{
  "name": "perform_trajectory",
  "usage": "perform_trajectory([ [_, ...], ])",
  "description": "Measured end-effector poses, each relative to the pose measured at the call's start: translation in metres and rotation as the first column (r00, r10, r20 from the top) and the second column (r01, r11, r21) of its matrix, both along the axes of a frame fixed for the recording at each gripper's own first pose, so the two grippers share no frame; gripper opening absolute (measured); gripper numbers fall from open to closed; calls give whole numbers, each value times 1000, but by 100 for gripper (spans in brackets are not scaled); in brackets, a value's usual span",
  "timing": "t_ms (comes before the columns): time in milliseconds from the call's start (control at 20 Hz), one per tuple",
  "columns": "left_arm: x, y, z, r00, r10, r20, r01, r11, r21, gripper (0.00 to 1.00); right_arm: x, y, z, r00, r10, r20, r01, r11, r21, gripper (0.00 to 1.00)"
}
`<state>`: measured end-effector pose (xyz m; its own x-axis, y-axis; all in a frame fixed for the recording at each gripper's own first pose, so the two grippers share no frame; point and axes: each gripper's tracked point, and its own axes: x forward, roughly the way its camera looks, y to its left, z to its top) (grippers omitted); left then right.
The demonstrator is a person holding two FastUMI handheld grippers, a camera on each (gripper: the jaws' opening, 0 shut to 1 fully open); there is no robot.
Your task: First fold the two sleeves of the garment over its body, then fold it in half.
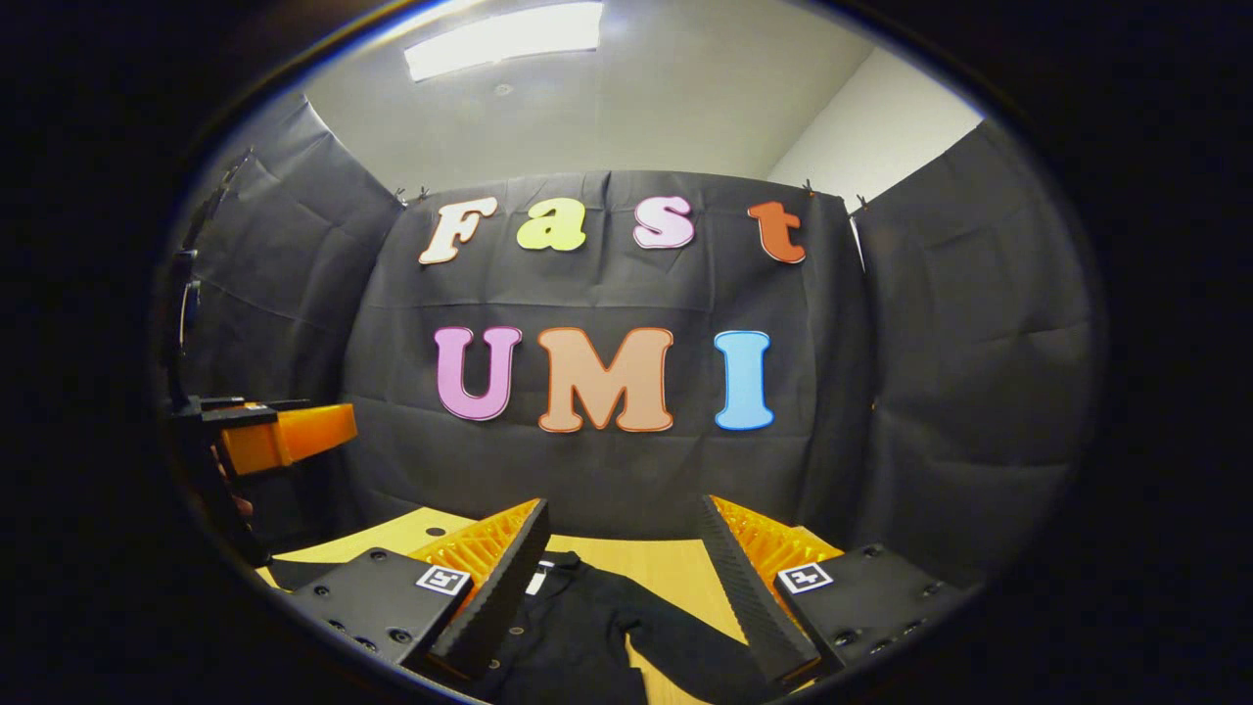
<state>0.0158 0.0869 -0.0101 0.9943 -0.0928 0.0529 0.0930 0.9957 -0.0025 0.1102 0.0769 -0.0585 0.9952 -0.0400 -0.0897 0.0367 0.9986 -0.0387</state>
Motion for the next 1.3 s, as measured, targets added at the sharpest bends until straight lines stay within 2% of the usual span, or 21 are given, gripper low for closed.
perform_trajectory([
  [400, 2, -14, 10, 998, 62, 24, -62, 998, 10, 92, 9, -91, -64, 987, -82, -141, 76, 996, -48, 98],
  [550, 1, -19, 5, 996, 85, 14, -85, 996, 12, 92, 9, -126, -102, 967, -123, -225, 105, 990, -93, 100],
  [800, 4, -25, 5, 994, 112, 9, -112, 993, 36, 93, 6, -160, -156, 930, -157, -332, 138, 987, -81, 98],
  [1100, 5, -40, 1, 992, 127, -2, -126, 990, 63, 92, -5, -182, -227, 857, -157, -491, 149, 987, -57, 98],
  [1300, 7, -50, -4, 991, 136, -14, -135, 988, 81, 92, -9, -194, -271, 781, -163, -603, 160, 985, -59, 98],
])
